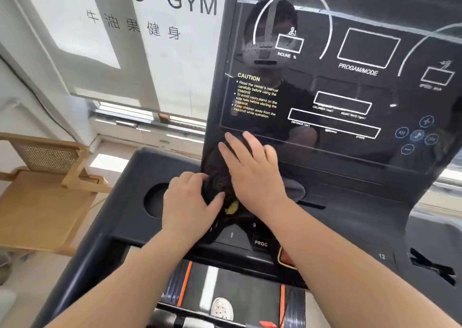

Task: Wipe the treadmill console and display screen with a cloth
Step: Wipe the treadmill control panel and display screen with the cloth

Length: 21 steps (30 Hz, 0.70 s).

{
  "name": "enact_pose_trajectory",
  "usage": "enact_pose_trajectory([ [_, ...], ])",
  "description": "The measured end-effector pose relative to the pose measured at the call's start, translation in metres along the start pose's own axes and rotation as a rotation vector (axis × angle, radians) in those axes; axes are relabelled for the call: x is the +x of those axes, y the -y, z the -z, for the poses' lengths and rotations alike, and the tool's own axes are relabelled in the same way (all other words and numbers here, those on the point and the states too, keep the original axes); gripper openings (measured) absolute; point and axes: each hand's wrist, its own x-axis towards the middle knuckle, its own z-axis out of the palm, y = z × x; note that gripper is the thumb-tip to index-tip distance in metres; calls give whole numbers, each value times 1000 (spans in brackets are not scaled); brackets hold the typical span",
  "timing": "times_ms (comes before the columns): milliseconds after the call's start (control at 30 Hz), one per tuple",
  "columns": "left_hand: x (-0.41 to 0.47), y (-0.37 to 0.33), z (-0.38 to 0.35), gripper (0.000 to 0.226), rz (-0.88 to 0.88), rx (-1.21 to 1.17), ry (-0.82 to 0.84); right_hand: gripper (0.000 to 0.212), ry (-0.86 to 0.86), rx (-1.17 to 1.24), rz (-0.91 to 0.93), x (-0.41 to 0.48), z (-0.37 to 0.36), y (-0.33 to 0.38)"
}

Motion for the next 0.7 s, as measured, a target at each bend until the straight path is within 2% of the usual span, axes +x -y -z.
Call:
enact_pose_trajectory([
  [100,13,-10,-4,53,83,27,19,54,-87,-63,-16,1,-1,-21],
  [200,17,-12,-6,54,115,7,11,14,-193,-50,-26,0,3,-26],
  [300,18,-11,-4,59,146,-82,-6,9,-210,172,-68,-4,16,-26],
  [433,21,-9,5,10,85,-215,-4,10,-64,499,-97,1,53,-29],
  [500,23,-11,18,18,128,-343,4,11,-13,543,-155,7,67,-35],
  [600,35,-17,48,17,177,-492,1,10,12,615,-243,21,83,-53],
  [700,51,-32,87,15,97,-477,-110,14,-102,677,-292,39,106,-67],
])
